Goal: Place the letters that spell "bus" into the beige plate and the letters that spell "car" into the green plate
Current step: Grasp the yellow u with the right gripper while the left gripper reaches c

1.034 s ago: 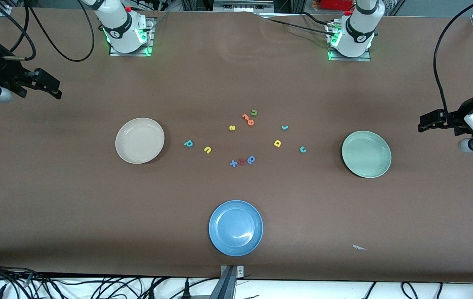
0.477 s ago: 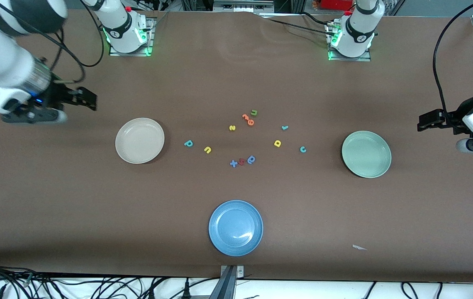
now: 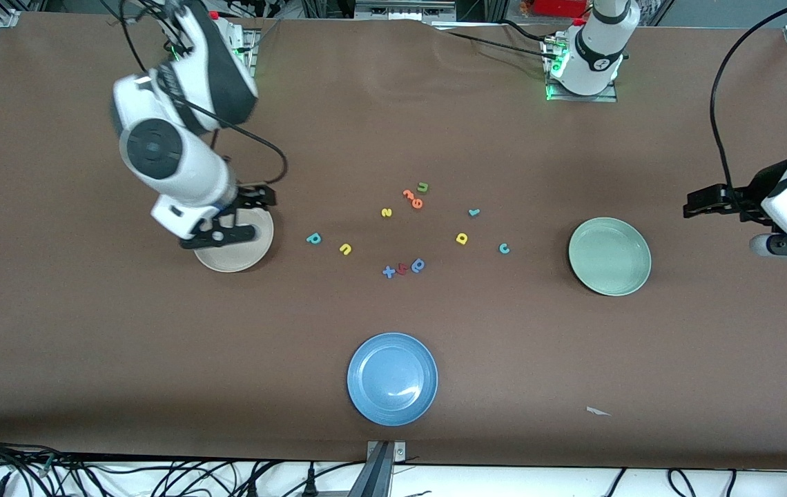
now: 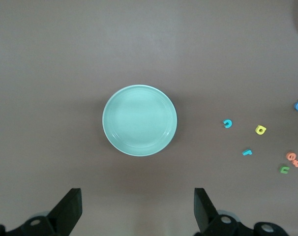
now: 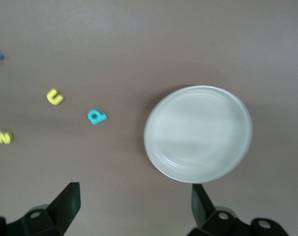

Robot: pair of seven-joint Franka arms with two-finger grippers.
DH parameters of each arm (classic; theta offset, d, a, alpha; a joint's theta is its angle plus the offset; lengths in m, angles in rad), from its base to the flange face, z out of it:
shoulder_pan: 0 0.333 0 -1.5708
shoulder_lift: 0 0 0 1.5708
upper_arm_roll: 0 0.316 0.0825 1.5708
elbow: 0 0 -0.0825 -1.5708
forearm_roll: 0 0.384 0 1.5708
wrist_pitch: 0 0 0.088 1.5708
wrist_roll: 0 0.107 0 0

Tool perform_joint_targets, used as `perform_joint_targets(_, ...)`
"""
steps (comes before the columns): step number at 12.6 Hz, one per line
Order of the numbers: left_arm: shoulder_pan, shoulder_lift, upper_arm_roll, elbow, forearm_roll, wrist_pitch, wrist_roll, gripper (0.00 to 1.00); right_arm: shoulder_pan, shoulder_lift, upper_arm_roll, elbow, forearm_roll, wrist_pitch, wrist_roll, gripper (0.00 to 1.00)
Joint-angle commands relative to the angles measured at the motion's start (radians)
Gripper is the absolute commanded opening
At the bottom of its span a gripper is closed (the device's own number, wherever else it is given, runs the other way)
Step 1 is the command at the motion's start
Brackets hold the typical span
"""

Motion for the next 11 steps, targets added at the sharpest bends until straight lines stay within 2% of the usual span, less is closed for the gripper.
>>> perform_joint_targets(1,-0.005,-0.004,-0.005,-0.065,-0.028,0.05,-0.108,1.0,0.077,0.059,-0.01,0.033,0.01,0.06,0.101,1.0)
perform_joint_targets(3,-0.005,-0.004,-0.04,-0.139,-0.028,0.169,-0.273,1.0,0.114,0.107,-0.009,0.035,0.005,0.15,0.085,0.99)
perform_joint_targets(5,-0.005,-0.003,-0.051,-0.19,-0.028,0.208,-0.41,1.0,0.161,0.164,-0.007,0.035,0.008,0.239,0.083,0.83)
perform_joint_targets(6,-0.005,0.008,-0.06,-0.21,-0.028,0.208,-0.447,1.0,0.162,0.2,-0.007,0.035,0.007,0.285,0.077,0.8)
perform_joint_targets(8,-0.005,0.06,-0.098,-0.217,-0.026,0.251,-0.531,1.0,0.163,0.274,-0.004,0.042,0.01,0.412,0.004,0.72)
perform_joint_targets(9,-0.005,0.081,-0.124,-0.217,-0.026,0.297,-0.6,1.0,0.163,0.308,-0.002,0.053,0.01,0.469,-0.036,0.71)
perform_joint_targets(11,-0.02,0.14,-0.164,-0.22,-0.022,0.364,-0.728,1.0,0.163,0.352,0.014,0.07,0.008,0.483,-0.09,0.66)
